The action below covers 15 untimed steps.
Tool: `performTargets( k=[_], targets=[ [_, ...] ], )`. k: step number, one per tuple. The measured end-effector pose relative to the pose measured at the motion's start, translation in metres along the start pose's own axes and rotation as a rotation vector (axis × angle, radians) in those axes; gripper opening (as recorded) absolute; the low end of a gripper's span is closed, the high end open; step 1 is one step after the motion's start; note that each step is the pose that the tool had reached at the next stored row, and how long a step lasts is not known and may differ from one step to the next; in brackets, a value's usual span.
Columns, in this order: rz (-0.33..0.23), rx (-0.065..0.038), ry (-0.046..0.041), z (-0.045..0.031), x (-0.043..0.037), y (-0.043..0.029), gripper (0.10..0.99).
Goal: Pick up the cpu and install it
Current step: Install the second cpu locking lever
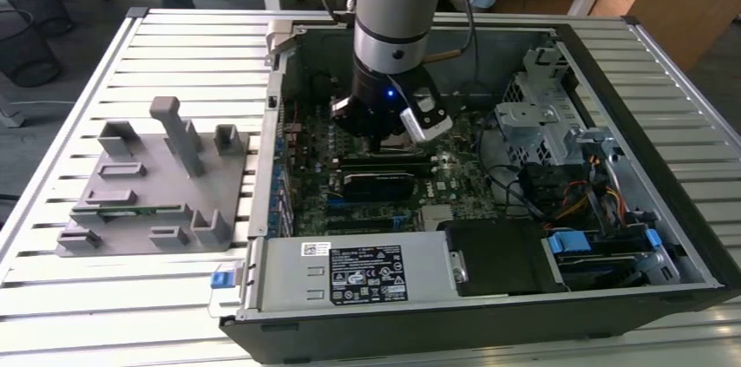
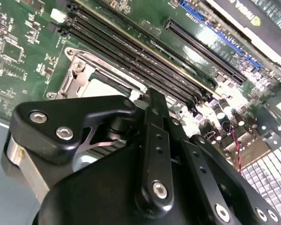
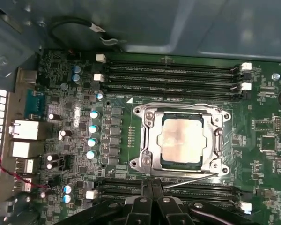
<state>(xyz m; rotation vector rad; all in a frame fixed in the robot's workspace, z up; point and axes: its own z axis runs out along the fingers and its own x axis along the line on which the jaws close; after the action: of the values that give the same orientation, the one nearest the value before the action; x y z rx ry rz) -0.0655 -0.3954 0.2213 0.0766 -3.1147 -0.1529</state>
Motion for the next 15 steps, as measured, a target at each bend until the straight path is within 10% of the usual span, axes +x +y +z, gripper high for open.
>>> performTargets(
  k=[5, 15],
  targets=[
    [0.000, -0.002, 0.0000, 0.0073, 0.0001, -0.0007, 0.106],
    [-0.001, -0.058, -0.0027, 0.0098, 0.0032, -0.0109, 0.106]
  ],
)
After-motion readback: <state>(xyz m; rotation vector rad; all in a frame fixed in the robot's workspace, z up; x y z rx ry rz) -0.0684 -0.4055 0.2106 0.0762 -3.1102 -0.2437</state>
